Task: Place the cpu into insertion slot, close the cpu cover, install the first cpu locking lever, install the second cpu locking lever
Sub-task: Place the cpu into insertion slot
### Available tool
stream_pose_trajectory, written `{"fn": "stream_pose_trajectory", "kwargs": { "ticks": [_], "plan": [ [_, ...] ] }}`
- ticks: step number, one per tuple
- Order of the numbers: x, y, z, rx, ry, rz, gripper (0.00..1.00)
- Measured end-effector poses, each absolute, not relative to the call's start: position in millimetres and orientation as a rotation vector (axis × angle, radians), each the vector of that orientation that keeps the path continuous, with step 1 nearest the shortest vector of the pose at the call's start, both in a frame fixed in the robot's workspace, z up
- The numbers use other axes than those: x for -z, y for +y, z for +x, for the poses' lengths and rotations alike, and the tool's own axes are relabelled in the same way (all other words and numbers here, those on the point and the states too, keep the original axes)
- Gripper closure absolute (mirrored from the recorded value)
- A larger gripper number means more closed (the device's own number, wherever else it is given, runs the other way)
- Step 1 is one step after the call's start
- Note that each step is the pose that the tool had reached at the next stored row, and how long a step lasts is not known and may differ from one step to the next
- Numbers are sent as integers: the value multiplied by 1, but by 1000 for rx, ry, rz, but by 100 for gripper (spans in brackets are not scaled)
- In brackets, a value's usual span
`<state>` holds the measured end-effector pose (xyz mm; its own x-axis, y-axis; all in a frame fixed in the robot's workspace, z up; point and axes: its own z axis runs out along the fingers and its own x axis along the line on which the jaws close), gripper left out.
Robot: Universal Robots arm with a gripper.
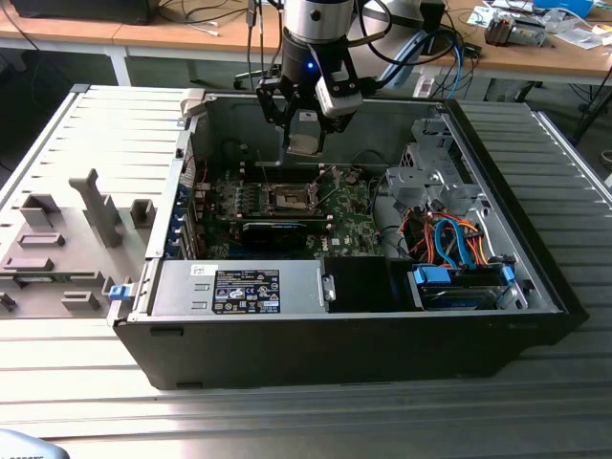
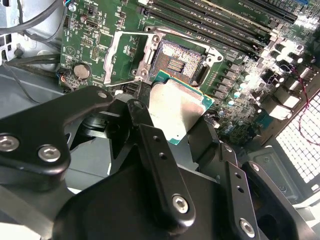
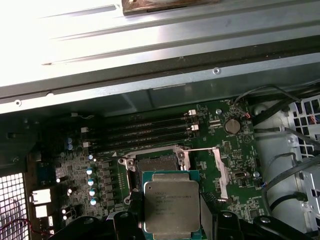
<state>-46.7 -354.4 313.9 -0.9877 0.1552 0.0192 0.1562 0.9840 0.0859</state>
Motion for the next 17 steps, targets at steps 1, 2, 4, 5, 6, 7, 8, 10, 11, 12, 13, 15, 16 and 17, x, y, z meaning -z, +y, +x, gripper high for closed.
{"fn": "stream_pose_trajectory", "kwargs": {
  "ticks": [1, 2, 4, 5, 6, 7, 8, 10, 11, 12, 13, 15, 16, 17],
  "plan": [
    [-314, -354, -47, 137, -3117, -246, 45],
    [-314, -354, -47, 137, -3116, -248, 45],
    [-314, -354, -47, 137, -3116, -252, 45],
    [-314, -354, -47, 137, -3116, -255, 45],
    [-314, -354, -47, 137, -3116, -257, 45],
    [-314, -354, -47, 137, -3116, -259, 45],
    [-314, -354, -47, 137, -3116, -261, 45],
    [-314, -354, -47, 137, -3116, -264, 45],
    [-314, -354, -47, 137, -3115, -266, 45],
    [-314, -354, -47, 137, -3115, -268, 45],
    [-314, -354, -47, 137, -3115, -270, 45],
    [-314, -354, -47, 137, -3115, -273, 45],
    [-314, -354, -47, 137, -3115, -275, 45],
    [-314, -354, -47, 137, -3115, -277, 45]
  ]
}}
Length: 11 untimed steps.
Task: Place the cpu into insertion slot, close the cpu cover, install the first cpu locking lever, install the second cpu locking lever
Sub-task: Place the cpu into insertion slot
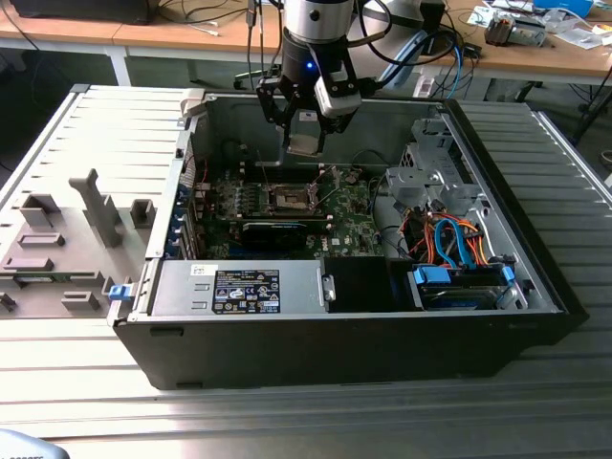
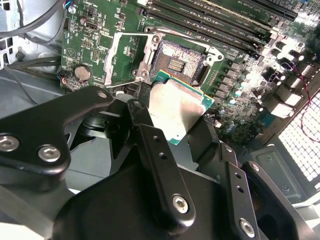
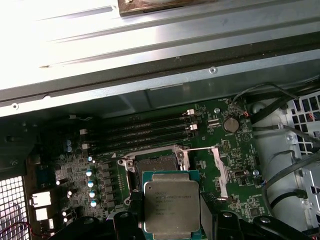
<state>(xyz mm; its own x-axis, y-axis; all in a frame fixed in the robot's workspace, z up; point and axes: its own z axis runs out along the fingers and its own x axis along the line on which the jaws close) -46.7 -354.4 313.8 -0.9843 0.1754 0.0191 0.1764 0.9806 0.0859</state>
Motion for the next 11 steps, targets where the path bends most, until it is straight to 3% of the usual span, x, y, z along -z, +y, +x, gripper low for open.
{"fn": "stream_pose_trajectory", "kwargs": {
  "ticks": [11],
  "plan": [
    [-314, -354, -47, 137, -3113, -301, 45]
  ]
}}
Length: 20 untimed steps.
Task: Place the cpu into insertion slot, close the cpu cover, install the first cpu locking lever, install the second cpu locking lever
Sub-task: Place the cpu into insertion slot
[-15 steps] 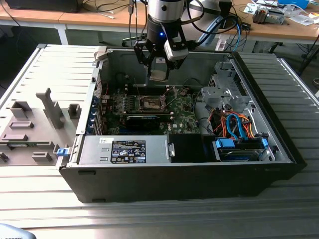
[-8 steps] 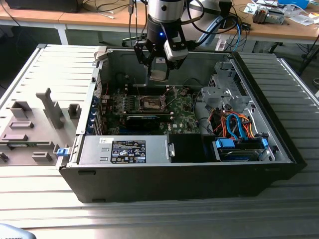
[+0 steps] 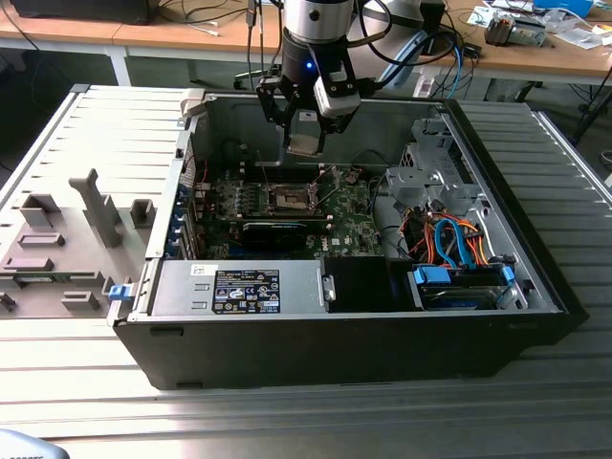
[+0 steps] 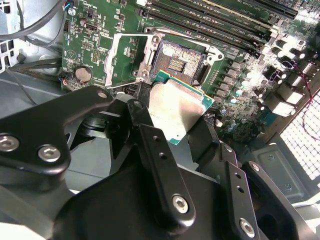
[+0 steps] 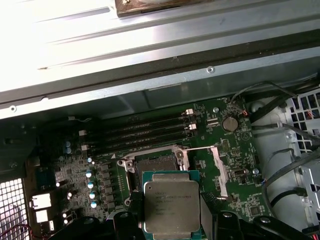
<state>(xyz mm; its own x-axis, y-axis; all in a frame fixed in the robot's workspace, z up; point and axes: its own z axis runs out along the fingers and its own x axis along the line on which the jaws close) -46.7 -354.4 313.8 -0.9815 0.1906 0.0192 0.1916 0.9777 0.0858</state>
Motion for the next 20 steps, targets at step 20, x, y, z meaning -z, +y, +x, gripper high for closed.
{"fn": "stream_pose_trajectory", "kwargs": {
  "ticks": [20],
  "plan": [
    [-314, -354, -47, 137, -3110, -342, 45]
  ]
}}
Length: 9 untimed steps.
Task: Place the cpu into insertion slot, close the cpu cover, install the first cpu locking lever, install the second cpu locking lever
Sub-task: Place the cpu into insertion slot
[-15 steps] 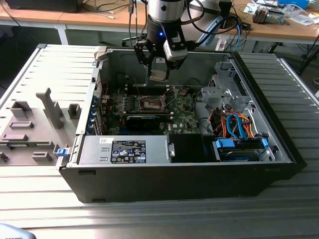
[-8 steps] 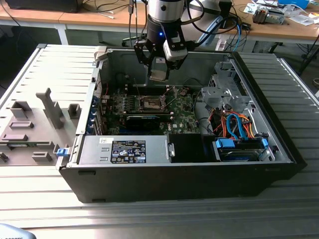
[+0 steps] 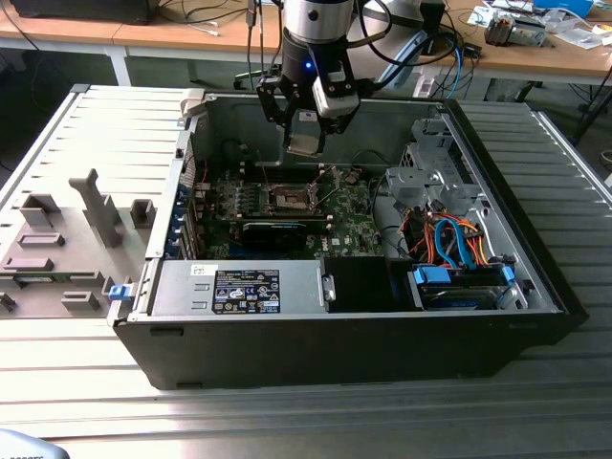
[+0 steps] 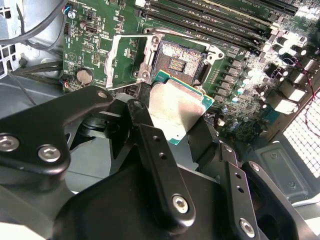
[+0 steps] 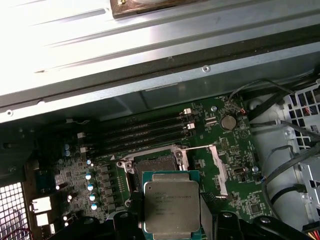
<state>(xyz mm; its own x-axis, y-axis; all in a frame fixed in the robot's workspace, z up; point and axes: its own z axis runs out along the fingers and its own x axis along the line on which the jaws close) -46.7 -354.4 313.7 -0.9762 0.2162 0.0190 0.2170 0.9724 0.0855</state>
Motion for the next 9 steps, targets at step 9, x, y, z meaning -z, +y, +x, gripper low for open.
{"fn": "stream_pose_trajectory", "kwargs": {
  "ticks": [9],
  "plan": [
    [-314, -354, -47, 136, -3109, -357, 45]
  ]
}}
